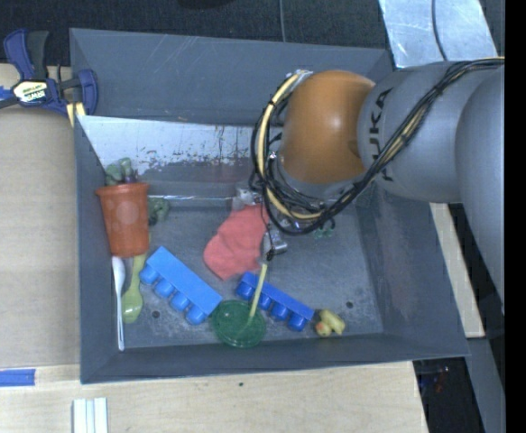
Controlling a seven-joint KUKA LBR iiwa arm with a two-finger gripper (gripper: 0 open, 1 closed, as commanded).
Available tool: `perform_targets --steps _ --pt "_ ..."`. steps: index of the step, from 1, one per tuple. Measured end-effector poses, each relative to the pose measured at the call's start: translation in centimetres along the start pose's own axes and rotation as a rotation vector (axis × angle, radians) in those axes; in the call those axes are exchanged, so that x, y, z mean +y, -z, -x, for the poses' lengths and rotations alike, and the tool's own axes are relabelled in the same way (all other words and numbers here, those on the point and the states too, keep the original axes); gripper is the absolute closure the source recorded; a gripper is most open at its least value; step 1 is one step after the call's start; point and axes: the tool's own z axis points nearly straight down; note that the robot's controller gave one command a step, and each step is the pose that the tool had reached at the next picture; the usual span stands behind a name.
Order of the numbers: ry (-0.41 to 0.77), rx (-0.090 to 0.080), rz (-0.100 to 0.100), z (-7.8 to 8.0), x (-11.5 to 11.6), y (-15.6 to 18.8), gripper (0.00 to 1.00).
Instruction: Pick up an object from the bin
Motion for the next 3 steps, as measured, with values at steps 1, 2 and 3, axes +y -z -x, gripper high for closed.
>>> perform_targets --steps 1,2,3 --pt "0.065 0.004 0.000 2.2 2.0 3.8 0.00" --pt "0.136 -0.006 0.000 2.8 1.2 -1.4 0.00" --pt "-0.107 -0.018 -0.003 0.4 -4.3 -3.7 1.00"
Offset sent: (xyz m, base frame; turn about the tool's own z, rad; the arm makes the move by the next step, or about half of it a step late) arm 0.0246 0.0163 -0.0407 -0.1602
